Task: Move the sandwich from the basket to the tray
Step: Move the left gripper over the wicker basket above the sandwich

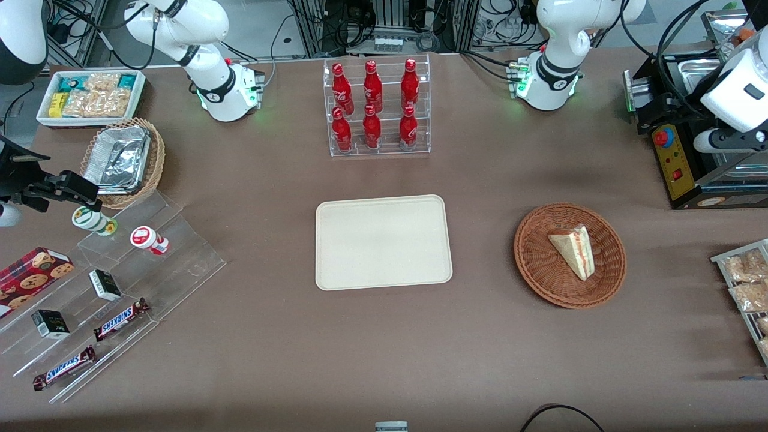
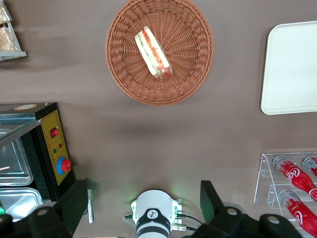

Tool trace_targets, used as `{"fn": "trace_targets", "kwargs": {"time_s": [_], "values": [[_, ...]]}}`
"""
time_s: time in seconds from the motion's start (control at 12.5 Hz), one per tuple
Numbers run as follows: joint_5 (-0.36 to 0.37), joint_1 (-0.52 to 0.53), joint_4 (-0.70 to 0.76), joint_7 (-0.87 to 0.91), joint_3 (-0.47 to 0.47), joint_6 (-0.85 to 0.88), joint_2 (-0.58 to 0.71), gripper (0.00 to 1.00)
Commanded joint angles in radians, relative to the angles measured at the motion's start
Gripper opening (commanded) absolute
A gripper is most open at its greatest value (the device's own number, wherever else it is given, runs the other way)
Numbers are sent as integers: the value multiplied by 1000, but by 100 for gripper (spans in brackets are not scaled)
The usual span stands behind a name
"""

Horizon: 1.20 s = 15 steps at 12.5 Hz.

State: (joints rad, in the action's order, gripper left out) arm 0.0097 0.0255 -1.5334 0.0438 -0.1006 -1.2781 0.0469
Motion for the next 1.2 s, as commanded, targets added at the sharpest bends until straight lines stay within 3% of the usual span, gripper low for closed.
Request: {"fn": "trace_targets", "kwargs": {"time_s": [0.0, 0.4, 1.12], "values": [[-1, -16, -40, -19, 15, -48, 16, 100], [1, -19, -105, -22, 12, -127, 18, 100], [3, -19, -448, -21, 12, -504, 31, 100]]}}
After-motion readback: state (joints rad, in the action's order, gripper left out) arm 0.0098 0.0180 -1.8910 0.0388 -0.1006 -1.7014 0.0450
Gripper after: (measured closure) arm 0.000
